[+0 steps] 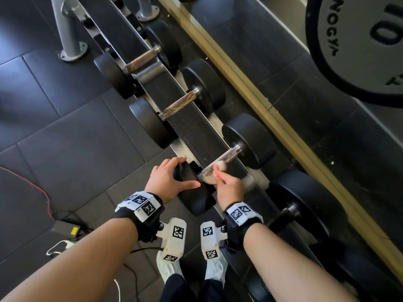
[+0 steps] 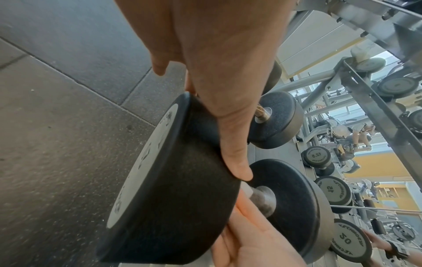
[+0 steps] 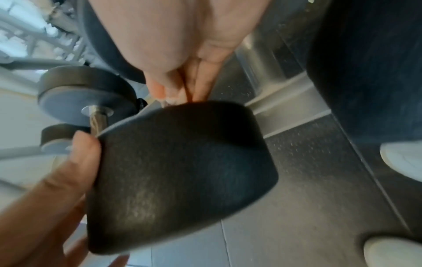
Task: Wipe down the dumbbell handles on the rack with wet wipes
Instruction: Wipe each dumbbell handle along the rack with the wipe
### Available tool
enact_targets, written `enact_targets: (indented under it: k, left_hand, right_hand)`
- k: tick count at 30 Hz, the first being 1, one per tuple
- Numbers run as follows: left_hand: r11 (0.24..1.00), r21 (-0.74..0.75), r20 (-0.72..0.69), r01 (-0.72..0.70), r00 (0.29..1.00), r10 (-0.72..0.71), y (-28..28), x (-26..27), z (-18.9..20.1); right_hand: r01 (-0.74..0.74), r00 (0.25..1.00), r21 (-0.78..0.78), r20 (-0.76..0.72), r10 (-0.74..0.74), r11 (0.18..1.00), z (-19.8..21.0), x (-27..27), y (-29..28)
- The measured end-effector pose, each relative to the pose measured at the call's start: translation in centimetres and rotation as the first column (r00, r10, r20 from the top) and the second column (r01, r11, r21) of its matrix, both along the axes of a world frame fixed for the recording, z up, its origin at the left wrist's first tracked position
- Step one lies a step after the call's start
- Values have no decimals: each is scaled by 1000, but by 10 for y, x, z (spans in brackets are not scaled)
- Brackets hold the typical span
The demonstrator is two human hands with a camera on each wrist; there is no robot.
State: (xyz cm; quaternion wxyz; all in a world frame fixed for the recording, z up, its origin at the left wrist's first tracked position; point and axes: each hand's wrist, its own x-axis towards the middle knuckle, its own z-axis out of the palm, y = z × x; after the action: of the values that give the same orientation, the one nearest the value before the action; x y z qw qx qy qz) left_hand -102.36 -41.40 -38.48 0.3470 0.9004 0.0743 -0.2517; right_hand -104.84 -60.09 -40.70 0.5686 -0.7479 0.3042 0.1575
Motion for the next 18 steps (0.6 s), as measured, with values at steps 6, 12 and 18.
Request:
enact_targets:
  k: [6,12,18]
  left_hand:
    - [1000,-19,1,-13,1000,13,1,-1,-2]
    - [999,-30,1,-23,1000,23,0,-3,-4]
    - [999,-20,-7,-32,999,32,-1,-4,-1]
  right_hand:
    - [147,989,-118,23,-145,982,20,25,-34]
    - [121,993,-93,20,-120,988,11,23,-15]
    - [-322,943,-33,-100,317,946,11,-7,-5]
